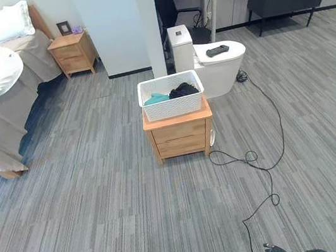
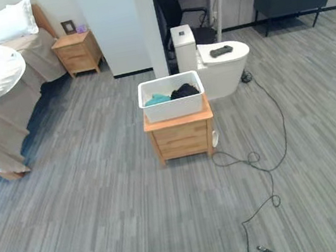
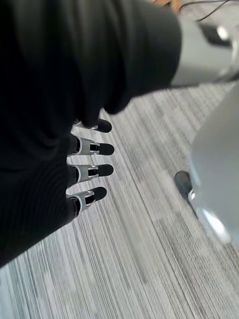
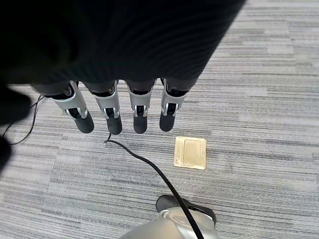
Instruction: Grab the laundry basket,head to the washer,open it,put in the laundry and shut it.
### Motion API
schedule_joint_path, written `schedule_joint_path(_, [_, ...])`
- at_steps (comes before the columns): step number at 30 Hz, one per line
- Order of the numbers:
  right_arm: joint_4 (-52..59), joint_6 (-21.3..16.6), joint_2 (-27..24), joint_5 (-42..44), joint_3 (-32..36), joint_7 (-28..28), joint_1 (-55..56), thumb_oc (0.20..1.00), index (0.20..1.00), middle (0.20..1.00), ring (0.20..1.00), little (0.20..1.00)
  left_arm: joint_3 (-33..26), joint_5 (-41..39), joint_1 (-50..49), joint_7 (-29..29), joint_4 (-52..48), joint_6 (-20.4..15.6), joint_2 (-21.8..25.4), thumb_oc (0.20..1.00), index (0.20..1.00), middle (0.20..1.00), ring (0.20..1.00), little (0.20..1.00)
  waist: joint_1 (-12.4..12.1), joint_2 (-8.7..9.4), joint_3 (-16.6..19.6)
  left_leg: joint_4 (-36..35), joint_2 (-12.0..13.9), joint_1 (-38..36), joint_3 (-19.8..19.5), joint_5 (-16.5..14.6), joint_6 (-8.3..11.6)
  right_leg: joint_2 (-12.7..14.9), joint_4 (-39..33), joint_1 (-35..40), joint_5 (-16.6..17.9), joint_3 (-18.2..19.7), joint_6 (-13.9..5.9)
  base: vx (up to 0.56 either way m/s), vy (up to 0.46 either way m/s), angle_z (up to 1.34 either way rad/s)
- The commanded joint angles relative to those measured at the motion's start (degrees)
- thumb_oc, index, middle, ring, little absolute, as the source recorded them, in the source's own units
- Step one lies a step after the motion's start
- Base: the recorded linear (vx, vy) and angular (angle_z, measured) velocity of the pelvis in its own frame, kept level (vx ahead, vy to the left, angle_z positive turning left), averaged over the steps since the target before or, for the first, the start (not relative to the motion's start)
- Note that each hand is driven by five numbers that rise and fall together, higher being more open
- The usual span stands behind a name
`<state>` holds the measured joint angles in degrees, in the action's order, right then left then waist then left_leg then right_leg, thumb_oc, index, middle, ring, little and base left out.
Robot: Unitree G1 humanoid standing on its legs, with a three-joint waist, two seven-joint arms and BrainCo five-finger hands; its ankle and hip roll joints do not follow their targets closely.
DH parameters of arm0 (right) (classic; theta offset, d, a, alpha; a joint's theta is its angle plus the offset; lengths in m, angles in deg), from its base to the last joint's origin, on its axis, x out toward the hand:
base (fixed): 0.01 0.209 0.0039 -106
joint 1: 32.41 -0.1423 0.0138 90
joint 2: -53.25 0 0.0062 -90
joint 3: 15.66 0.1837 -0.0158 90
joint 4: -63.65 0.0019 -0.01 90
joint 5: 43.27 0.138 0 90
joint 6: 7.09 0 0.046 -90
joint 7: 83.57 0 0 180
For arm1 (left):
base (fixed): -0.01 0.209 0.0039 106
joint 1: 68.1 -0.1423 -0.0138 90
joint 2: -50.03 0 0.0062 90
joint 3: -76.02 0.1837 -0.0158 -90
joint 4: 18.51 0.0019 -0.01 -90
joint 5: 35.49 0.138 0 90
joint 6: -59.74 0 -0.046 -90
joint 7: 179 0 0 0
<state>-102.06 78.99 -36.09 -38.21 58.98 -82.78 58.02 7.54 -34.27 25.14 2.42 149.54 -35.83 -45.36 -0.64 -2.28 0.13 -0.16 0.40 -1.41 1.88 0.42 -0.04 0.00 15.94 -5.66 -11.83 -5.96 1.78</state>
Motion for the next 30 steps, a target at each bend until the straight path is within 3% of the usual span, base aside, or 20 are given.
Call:
schedule_joint_path(1, [-4.4,-0.6,-0.7,1.5,-1.0,-1.4,-2.5,1.0,1.0,1.0,1.0,1.0,-0.2,2.2,2.5,-0.5,1.6,-1.4,-0.7,1.0,1.0,1.0,1.0,1.0,-0.1,2.96,-2.3,-4.8,-0.9,-1.0,-3.2,1.6,1.25,2.9,-20.6,9.5,13.1,-1.4,-7.17,0.01,-0.001,0.14])
schedule_joint_path(16, [-5.3,-0.1,-2.2,-0.6,-1.0,-1.2,-3.4,1.0,1.0,1.0,1.0,1.0,-2.1,-3.5,3.1,-1.4,2.0,-1.2,-1.1,1.0,1.0,1.0,1.0,1.0,-0.9,2.49,-2.8,-4.8,-1.3,-0.7,-4.1,1.7,1.14,3.5,-19.9,9.5,12.6,-3.2,-7.3,0.01,0.01,0.06])
schedule_joint_path(30, [-6.2,1.0,-2.0,-4.4,-3.0,-2.7,-4.9,1.0,1.0,1.0,1.0,1.0,-1.8,-2.2,3.4,-2.5,2.9,-0.7,-0.7,1.0,1.0,1.0,1.0,1.0,-2.8,2.54,-2.6,-4.8,-3.6,-0.6,-4.2,0.3,-0.78,6.6,-18.3,8.2,13.4,-3.4,-9.06,0.0,0.091,0.06])
